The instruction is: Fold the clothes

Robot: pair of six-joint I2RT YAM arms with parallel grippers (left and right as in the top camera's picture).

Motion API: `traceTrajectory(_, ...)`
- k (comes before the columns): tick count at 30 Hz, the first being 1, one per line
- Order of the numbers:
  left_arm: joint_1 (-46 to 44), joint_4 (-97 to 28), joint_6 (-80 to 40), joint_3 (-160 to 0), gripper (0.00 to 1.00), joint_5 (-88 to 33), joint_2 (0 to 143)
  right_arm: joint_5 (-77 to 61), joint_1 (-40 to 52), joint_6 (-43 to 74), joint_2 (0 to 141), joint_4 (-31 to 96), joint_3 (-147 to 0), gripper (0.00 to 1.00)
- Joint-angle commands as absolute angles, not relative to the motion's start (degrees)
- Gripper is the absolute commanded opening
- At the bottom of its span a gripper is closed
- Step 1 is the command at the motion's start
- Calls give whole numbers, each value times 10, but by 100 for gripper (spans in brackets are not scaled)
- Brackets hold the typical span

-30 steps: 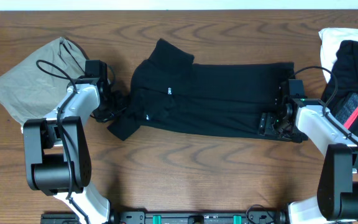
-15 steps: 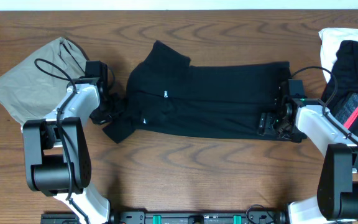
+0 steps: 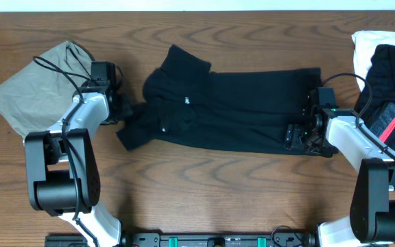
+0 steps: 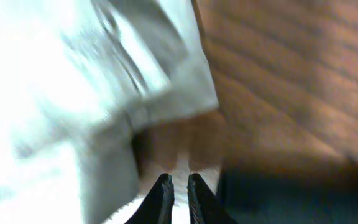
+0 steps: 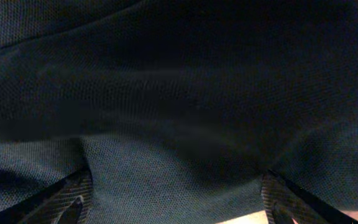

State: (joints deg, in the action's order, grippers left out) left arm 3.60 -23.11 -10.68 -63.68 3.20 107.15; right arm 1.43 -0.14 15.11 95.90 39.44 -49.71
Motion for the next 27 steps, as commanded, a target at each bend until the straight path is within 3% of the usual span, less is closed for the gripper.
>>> traceTrajectory(1, 41, -209, -57, -633, 13, 57, 1079, 43, -4, 156, 975, 397, -488, 84)
traceTrajectory(6, 41, -219, -43, -634, 11, 46, 1075, 43, -4, 156, 975, 397, -488, 85)
traceTrajectory(16, 41, -396, -79, -634, 17, -114, 950, 43, -4, 156, 975, 394, -488, 85)
traceTrajectory(20, 41, -447, -82, -632, 27, -106, 871, 43, -4, 156, 975, 394, -488, 85)
traceTrajectory(23, 41, -463, -83, -629, 48, -94, 853, 43, -4, 156, 975, 394, -488, 85)
traceTrajectory(27, 41, -446, -82, -602, 51, -80, 869, 43, -4, 156, 975, 398, -488, 86)
